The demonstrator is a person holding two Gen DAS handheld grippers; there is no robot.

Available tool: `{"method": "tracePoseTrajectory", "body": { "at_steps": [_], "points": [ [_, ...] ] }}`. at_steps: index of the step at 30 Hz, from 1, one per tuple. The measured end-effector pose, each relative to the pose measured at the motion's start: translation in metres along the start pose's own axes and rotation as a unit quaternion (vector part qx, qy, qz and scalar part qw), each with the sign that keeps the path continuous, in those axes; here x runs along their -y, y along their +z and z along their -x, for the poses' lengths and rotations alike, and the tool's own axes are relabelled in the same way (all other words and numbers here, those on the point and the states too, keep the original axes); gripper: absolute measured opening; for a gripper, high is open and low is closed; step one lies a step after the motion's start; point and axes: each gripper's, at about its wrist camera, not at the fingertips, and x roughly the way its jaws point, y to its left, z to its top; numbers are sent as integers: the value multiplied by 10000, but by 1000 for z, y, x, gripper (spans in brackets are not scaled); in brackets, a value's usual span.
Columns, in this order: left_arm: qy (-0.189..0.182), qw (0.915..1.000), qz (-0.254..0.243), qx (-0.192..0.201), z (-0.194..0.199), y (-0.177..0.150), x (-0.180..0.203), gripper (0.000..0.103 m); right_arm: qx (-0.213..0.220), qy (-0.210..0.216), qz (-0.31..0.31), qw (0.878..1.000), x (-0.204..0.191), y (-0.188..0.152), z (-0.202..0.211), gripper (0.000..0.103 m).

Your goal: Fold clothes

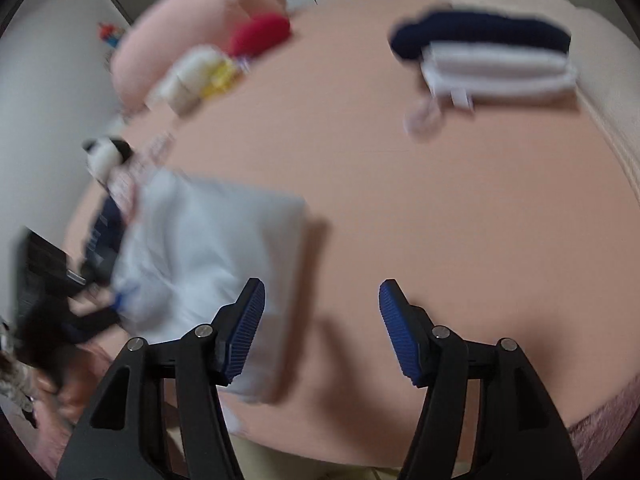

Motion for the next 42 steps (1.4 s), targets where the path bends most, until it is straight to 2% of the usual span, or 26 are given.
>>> {"method": "tracePoseTrajectory", "body": {
  "at_steps": [3, 10, 14, 16, 18, 19, 20, 22, 26, 28, 31, 34, 36, 37, 39, 42],
  "points": [
    [124, 9997, -183, -85, -2, -4, 5, 68, -133, -46, 96, 9999, -6, -10, -14, 61],
    [440, 9972, -578, -177, -10, -11, 20, 71, -53, 64, 391, 9992, -31, -2, -16, 60],
    [1007, 9910, -839, -256, -21, -18, 20, 69, -58, 144, 337, 9993, -33, -6, -17, 60],
    [1279, 9867, -955, -295, -26, -21, 21, 62, -110, 255, 255, 9993, -31, -5, -17, 60],
    [1270, 9869, -966, -240, -24, -21, 23, 37, -125, 275, 214, 9993, -30, -5, -15, 60],
    [1223, 9876, -967, -167, -22, -21, 26, 28, -122, 276, 199, 9993, -30, -5, -14, 60],
    [1225, 9869, -1048, -67, -18, -21, 30, 23, -118, 277, 183, 9994, -30, -6, -12, 60],
    [1214, 9839, -1308, 138, -8, -23, 40, 22, -99, 278, 159, 9994, -30, -6, -9, 60],
    [834, 9861, -1328, 550, 29, -15, 47, 21, 125, 256, 232, 9993, -42, 3, 4, 60],
    [859, 9865, -1201, 714, 52, -8, 39, 21, 198, 225, 317, 9990, -50, 8, 9, 61],
    [1162, 9849, -908, 907, 82, 2, 21, 21, 172, 112, 619, 9979, -68, 14, 9, 61],
    [1638, 9829, -596, 590, 89, 7, -7, 20, 89, 22, 1021, 9947, -90, 18, -1, 61],
    [1968, 9792, -374, 332, 92, 9, -27, 27, 0, 26, 1306, 9914, -109, 20, -12, 62],
    [2130, 9761, -326, 284, 93, 10, -33, 38, -53, 4, 1457, 9893, -119, 21, -19, 63],
    [2432, 9680, -423, 455, 97, 10, -32, 42, -267, -350, 1826, 9822, -136, 16, -42, 65],
    [2748, 9530, -749, 1036, 116, 10, -17, 42, -392, -582, 2004, 9772, -146, 9, -60, 65]
  ]
}}
